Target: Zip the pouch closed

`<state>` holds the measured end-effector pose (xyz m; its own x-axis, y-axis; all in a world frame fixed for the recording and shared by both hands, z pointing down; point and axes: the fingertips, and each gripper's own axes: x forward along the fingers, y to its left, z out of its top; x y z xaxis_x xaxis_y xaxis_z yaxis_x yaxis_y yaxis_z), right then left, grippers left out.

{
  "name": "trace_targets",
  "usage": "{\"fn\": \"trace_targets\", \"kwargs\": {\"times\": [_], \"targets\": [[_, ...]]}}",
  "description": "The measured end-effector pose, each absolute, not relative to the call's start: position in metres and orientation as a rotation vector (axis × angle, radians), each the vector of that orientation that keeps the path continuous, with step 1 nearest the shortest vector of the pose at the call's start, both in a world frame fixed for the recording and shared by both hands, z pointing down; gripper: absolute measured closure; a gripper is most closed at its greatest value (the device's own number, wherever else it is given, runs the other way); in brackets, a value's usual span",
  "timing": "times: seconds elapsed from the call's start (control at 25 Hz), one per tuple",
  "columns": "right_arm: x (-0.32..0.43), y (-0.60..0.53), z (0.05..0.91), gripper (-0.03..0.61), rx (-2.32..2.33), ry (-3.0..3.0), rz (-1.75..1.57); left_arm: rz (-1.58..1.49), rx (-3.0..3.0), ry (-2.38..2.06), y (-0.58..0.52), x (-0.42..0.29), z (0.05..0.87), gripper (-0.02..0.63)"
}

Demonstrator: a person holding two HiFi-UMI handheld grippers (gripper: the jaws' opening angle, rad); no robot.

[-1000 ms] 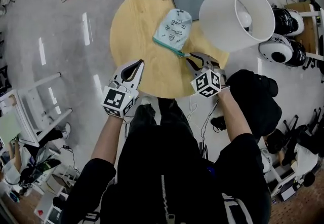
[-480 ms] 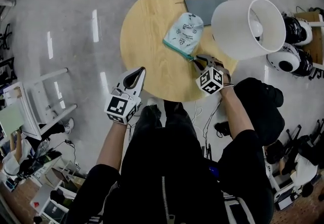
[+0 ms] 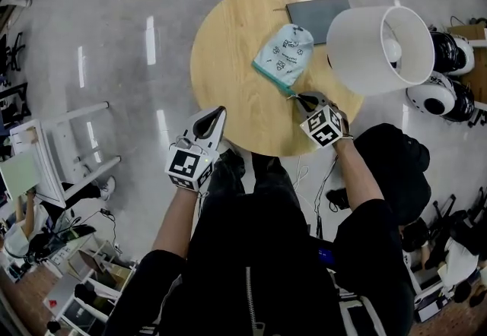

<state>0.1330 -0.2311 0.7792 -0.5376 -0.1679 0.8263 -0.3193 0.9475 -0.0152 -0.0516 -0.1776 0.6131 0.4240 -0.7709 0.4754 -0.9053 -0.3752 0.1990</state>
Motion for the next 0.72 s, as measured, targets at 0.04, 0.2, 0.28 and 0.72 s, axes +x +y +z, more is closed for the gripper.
{"fn": "trace_targets", "kwargs": {"times": [0.04, 0.2, 0.28, 0.72], "targets": [[0.132, -0.231, 0.777, 0.558, 0.359, -2.154, 0.225, 0.426, 2.257, -1.424, -0.176, -0.053, 0.613, 0.607], [0.126, -0.225, 0.763, 0.558, 0.419, -2.187, 0.343, 0.426, 2.281, -1.425, -0.175, -0.058, 0.606, 0.609], [0.123, -0.222, 0.754, 0.558, 0.461, -2.206, 0.419, 0.424, 2.308, -1.419, -0.176, -0.06, 0.601, 0.608], [0.095, -0.229, 0.671, 0.56, 0.666, -2.299, 0.493, 0.377, 2.486, -1.328, -0.194, -0.063, 0.561, 0.607]]}}
